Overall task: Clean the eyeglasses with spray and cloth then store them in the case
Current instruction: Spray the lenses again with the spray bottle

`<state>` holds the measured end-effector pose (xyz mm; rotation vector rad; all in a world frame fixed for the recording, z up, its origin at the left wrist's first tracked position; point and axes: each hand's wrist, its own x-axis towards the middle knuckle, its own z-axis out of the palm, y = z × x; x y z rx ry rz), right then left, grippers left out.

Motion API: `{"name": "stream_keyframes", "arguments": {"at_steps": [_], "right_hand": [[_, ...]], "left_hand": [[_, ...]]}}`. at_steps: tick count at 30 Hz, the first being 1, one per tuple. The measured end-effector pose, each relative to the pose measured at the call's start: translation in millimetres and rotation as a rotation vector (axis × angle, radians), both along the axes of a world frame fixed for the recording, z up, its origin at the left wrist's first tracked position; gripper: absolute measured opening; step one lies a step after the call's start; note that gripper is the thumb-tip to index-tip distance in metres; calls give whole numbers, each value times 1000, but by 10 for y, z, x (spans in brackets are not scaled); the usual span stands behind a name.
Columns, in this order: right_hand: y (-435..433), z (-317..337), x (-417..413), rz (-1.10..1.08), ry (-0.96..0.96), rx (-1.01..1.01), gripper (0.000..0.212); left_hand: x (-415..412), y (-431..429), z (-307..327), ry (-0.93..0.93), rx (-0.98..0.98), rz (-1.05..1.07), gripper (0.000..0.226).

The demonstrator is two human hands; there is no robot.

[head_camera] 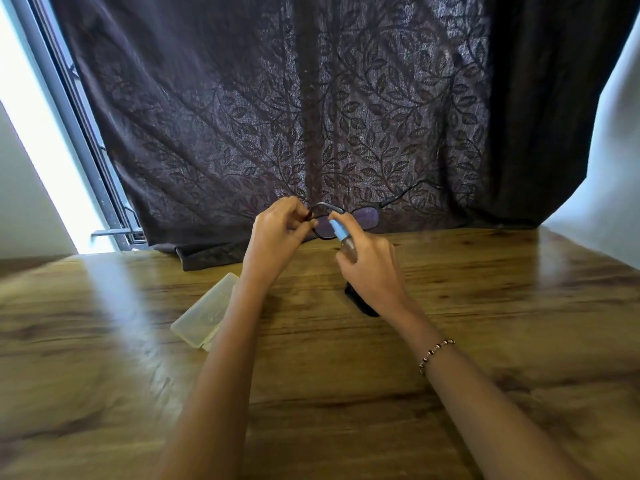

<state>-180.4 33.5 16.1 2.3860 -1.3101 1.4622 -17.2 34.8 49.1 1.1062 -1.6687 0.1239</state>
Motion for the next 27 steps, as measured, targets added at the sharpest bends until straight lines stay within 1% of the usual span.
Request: {"name": "stream_keyframes", "arguments": {"at_steps": [7,11,15,17,21,23,27], "right_hand": [[-9,3,-1,80,24,16,58],[-17,18,-36,56,46,35,60],[17,49,-27,4,-9,35,62],[27,59,-17,14,-26,37,62],[18,54,-13,54,13,67,64],[15,40,-6,35,37,53,65],[12,10,15,-6,-2,11,63]], "left_hand": [[0,-2,-1,33,10,1,17],[-1,-4,-2,29,15,3,17],[-3,-1,-2,46,19,4,17],[-2,-2,-3,46,18,7,17],[4,-13,-8,44,23,0,16],[4,-16,-13,38,24,-6,17],[9,-17,-18,38,22,-6,17]]}}
